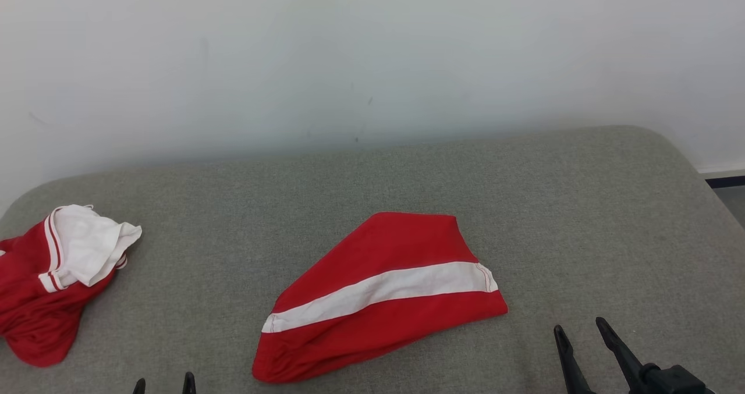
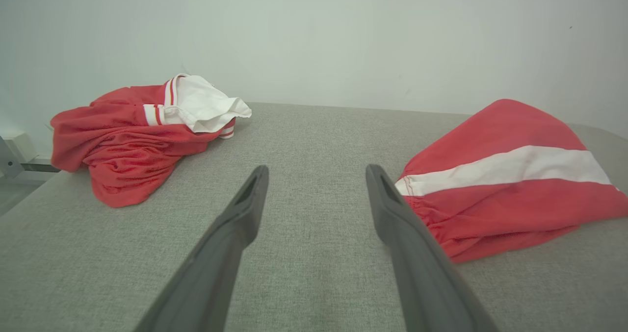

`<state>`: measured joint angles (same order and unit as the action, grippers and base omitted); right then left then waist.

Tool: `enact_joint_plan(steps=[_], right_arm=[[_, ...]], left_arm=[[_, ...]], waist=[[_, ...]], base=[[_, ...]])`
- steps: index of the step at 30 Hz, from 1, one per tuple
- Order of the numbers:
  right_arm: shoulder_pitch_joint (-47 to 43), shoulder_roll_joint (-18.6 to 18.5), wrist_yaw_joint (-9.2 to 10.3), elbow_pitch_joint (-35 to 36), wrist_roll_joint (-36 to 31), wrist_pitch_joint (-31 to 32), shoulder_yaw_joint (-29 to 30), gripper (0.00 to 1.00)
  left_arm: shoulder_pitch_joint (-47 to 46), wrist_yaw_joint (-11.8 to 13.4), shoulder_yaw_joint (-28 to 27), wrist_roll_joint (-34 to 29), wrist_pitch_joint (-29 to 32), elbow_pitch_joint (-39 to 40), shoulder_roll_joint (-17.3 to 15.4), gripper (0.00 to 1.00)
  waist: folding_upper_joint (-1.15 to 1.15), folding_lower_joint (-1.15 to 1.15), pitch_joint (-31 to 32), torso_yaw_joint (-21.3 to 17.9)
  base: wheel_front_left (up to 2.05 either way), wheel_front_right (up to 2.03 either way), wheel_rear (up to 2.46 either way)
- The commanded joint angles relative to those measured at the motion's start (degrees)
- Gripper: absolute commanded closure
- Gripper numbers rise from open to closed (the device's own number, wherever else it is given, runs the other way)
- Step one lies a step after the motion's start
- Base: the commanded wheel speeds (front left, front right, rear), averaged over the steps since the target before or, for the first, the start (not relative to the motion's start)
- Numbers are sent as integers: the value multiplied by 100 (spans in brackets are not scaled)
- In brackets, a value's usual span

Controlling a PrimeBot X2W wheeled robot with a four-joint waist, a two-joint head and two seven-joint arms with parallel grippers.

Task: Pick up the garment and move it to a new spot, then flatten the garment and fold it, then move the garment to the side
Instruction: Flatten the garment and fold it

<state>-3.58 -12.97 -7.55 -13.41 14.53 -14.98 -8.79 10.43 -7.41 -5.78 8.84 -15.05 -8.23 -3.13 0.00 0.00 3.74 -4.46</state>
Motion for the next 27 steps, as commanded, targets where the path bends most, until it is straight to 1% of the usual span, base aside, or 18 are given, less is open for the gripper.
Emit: enact_joint_plan(steps=[1,10,15,18,20,22,26,27], right_arm=[[27,1,13,11,16,-24,1,0],[28,34,13,24,17,-26,-3,0],[111,-17,13,8,58,-10,-54,0],[244,-96,13,2,92,77,-111,0],[355,-138,13,7,124,150,-153,0],[524,-202,13,26,160,266,-232,0],[818,-308,13,-17,272,495,-436,0],[907,-341,13,-41,316,574,-501,0]], left_arm=[[-24,-5,27,9,-19,-37,20,0],[-28,-7,92,64,-19,-109,22,0],[-42,0,92,28,-19,-120,22,0],[-165,0,146,114,-19,-218,21,0],[-273,0,253,214,-19,-339,-9,0],[-550,-1,511,385,-19,-632,-164,0],[-1102,-1,936,772,34,-1269,-357,0],[-1254,-1,1058,777,82,-1403,-446,0]], waist=[[0,0,-5,-5],[0,0,-30,-3],[0,0,-67,-20],[0,0,-108,-40],[0,0,-142,-51],[0,0,-211,-71],[0,0,-344,-130],[0,0,-385,-157]], base=[[0,0,0],[0,0,0],[0,0,0],[0,0,0],[0,0,0],[0,0,0],[0,0,0],[0,0,0]])
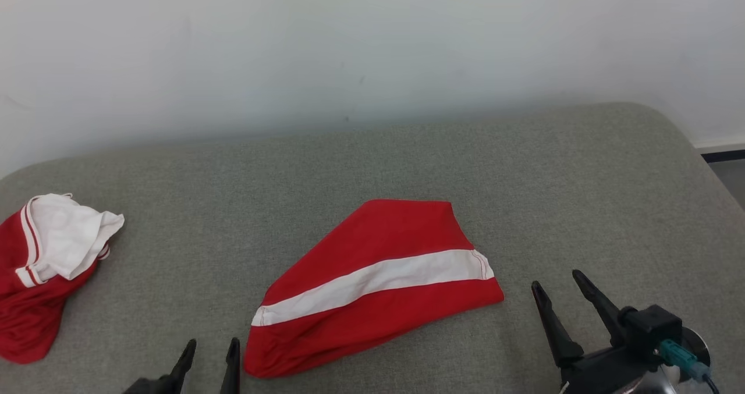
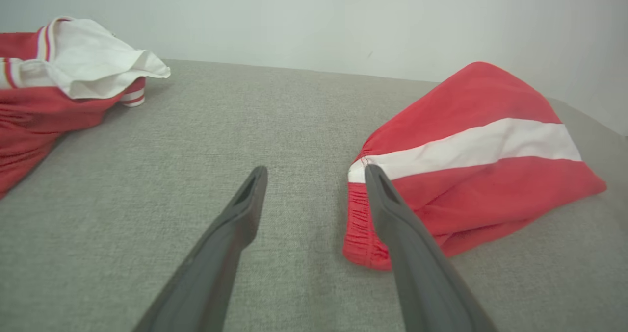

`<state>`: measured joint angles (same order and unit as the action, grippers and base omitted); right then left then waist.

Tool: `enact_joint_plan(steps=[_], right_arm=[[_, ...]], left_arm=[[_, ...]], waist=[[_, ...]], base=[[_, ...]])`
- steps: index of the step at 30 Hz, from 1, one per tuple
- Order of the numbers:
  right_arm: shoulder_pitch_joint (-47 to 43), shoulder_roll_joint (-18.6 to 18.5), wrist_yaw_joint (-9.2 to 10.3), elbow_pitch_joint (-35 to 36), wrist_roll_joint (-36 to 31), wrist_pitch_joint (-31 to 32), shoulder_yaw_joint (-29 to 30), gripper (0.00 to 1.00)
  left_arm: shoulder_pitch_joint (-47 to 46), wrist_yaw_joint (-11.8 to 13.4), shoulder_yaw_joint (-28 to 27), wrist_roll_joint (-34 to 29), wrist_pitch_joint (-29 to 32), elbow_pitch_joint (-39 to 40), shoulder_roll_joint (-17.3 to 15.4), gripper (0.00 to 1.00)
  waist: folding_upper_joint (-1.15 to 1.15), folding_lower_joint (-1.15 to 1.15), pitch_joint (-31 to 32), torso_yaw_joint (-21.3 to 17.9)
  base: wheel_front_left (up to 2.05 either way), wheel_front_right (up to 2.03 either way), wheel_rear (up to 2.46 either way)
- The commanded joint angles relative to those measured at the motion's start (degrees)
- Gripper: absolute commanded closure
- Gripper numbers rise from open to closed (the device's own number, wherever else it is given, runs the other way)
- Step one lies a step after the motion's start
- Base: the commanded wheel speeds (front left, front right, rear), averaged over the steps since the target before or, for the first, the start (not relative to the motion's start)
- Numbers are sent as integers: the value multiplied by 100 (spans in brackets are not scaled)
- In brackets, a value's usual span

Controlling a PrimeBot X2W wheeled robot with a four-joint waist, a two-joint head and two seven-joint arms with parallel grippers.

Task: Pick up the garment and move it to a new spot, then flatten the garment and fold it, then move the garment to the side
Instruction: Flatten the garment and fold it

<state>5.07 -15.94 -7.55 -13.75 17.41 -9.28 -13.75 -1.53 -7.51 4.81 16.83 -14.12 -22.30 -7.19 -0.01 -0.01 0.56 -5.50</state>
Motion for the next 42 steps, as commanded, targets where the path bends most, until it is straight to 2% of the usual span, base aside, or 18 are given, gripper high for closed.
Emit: enact_joint_plan(steps=[1,6,12,21,26,27,30,32,34,35,36,37,42], right_arm=[[139,-71,13,-35,72,74,-74,0],[612,-221,13,-124,235,240,-385,0],[986,-295,13,-221,322,153,-603,0],[1163,-329,13,-435,399,-27,-656,0],[1194,-279,13,-484,393,-75,-658,0],[1198,-265,13,-493,381,-84,-661,0],[1228,-256,13,-506,373,-91,-673,0],[1246,-275,13,-504,382,-96,-672,0],[1261,-293,13,-495,380,-96,-660,0],[1274,-306,13,-489,374,-91,-651,0],[1288,-322,13,-487,366,-70,-639,0],[1310,-334,13,-490,363,-40,-633,0],[1632,-368,13,-605,444,396,-560,0]], left_arm=[[-223,9,110,88,57,-119,-80,0],[-997,9,594,430,494,-604,-277,0],[-1643,9,949,672,1198,-1060,-474,0],[-1829,34,1158,616,1918,-1409,-631,0],[-1836,91,1319,472,2125,-1385,-689,0],[-1818,100,1362,461,2196,-1384,-699,3],[-1714,135,1509,401,2515,-1380,-702,36],[-1615,173,1591,372,2755,-1357,-715,51],[-1529,198,1647,384,2929,-1286,-713,55],[-1507,210,1658,398,2976,-1234,-711,61],[-1494,237,1654,404,3014,-1184,-715,76],[-1493,291,1643,391,3007,-1129,-730,100],[-1547,535,1549,329,2807,-853,-763,100]], waist=[[1,1,-101,-76],[1,1,-395,-177],[1,1,-724,-272],[1,1,-909,-292],[1,1,-930,-279],[1,1,-930,-277],[1,1,-924,-266],[1,1,-924,-257],[1,1,-929,-244],[1,1,-934,-235],[1,1,-945,-228],[1,1,-961,-224],[1,1,-1123,-197]], base=[[0,0,0],[0,0,0],[0,0,0],[0,0,0],[0,0,0],[0,0,0],[0,0,0],[0,0,0],[0,0,0],[0,0,0],[0,0,0],[0,0,0],[0,0,0]])
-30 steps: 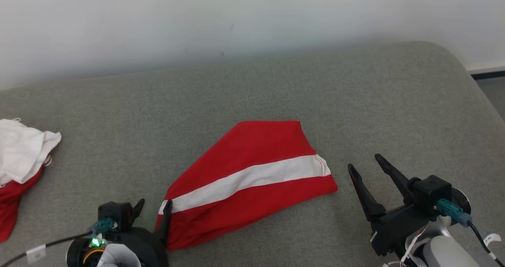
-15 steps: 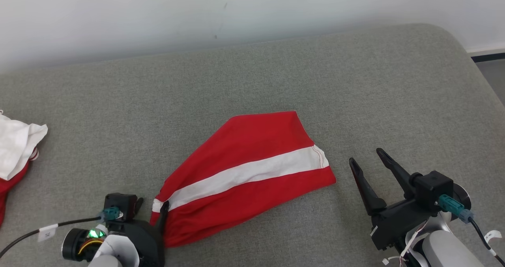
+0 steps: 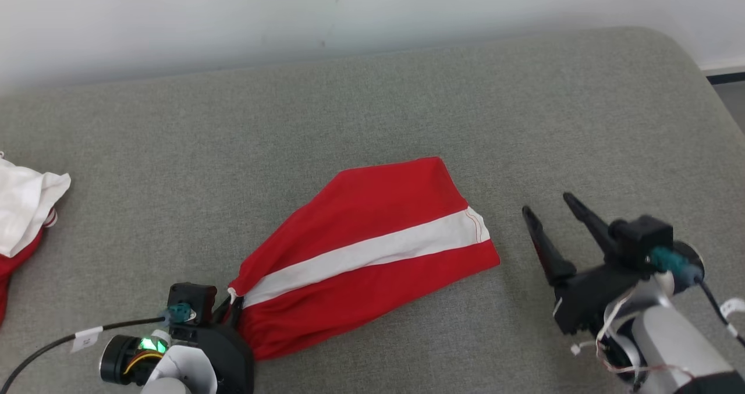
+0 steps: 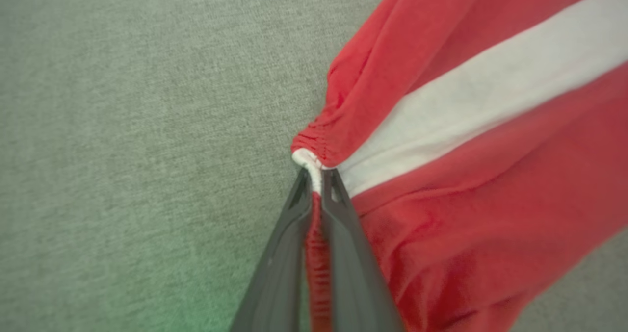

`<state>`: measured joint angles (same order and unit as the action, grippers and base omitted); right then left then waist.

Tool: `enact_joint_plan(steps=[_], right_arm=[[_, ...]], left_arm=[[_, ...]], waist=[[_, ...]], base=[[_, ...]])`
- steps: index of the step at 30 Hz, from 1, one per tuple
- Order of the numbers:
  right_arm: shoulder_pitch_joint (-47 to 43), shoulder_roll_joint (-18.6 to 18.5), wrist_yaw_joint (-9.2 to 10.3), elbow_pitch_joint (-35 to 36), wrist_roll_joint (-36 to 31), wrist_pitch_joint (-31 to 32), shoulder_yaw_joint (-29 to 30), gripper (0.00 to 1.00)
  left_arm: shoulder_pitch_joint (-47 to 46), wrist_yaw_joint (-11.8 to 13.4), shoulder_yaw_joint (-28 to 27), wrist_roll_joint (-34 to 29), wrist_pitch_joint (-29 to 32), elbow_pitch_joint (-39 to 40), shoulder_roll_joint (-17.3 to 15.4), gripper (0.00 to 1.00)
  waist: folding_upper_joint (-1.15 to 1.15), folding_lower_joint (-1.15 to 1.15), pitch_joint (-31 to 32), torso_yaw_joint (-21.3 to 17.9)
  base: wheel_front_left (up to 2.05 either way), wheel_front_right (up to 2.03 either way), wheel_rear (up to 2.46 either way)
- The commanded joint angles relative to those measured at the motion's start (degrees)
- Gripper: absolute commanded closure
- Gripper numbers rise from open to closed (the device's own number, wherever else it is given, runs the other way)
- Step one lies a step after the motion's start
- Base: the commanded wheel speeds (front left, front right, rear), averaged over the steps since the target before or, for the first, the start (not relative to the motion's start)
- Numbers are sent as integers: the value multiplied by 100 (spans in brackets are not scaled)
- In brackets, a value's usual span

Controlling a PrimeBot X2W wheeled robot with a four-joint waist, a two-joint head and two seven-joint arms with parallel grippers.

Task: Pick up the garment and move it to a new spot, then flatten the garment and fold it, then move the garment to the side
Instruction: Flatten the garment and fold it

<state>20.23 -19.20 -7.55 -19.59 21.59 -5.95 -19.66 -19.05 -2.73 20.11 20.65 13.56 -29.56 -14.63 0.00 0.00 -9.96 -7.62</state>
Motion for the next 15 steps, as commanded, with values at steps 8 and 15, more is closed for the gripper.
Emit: enact_joint_plan(steps=[8,15], right_arm=[[833,-78,13,-568,713,1538,-202,0],[1092,-263,13,-607,1308,2114,-721,0]], left_arm=[[145,302,-48,-96,-524,226,96,100],[41,313,4,-83,-682,211,161,100]], waist=[[0,0,-315,239],[0,0,-472,431]], base=[[0,0,0],[0,0,0]])
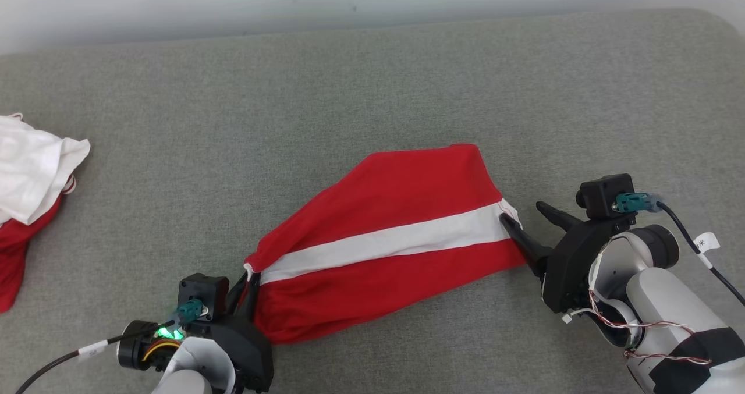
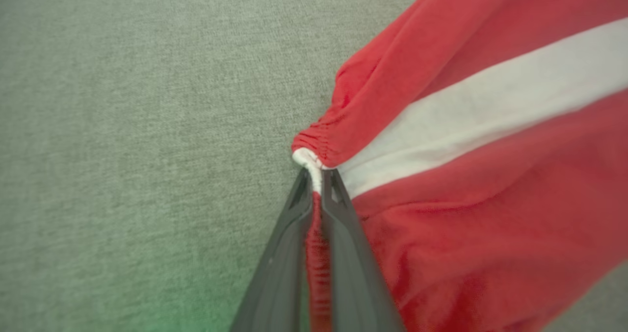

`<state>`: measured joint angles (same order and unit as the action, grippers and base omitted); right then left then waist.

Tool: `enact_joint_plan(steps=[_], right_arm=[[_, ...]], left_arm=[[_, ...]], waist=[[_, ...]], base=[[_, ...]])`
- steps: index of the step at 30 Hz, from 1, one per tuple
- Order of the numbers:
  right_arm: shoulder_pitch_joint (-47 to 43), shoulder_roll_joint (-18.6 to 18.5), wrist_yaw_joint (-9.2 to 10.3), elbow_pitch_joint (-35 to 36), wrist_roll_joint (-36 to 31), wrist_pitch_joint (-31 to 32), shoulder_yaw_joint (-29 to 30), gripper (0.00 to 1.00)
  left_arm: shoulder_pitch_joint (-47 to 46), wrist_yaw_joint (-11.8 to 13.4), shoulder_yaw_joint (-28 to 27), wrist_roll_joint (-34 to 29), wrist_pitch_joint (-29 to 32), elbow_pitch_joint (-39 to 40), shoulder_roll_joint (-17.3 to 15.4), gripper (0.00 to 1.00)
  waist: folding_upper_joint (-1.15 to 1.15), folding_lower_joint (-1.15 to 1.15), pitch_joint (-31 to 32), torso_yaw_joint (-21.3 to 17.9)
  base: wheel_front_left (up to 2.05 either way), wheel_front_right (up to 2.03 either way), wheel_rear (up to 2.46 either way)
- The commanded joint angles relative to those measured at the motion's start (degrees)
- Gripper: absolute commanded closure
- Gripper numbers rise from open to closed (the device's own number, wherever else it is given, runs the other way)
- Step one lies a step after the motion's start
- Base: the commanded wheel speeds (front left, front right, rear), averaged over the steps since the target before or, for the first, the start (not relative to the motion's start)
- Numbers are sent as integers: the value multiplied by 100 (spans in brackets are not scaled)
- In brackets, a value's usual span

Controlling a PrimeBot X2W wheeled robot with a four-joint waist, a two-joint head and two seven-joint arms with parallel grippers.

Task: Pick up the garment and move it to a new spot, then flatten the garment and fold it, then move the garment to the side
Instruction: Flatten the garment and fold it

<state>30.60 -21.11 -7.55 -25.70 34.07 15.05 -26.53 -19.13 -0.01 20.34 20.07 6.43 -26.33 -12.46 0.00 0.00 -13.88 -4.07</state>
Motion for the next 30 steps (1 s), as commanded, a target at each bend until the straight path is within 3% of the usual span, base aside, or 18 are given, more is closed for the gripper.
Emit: enact_joint_plan(steps=[1,15,22,30], right_arm=[[73,-83,13,-8,117,61,-87,0],[328,-171,13,210,893,289,-767,0],[275,-439,13,43,440,321,-687,0],[118,-349,13,499,68,343,-290,0]], left_arm=[[34,42,-21,-16,6,-118,-55,100],[-128,21,9,68,-81,-191,-75,100],[-67,-3,33,126,-131,-176,-94,100],[-55,40,37,188,-128,-72,-154,100]], waist=[[0,0,-98,88],[0,0,-267,83],[0,0,-250,-17],[0,0,-255,-86]], base=[[0,0,0],[0,0,0],[0,0,0],[0,0,0]])
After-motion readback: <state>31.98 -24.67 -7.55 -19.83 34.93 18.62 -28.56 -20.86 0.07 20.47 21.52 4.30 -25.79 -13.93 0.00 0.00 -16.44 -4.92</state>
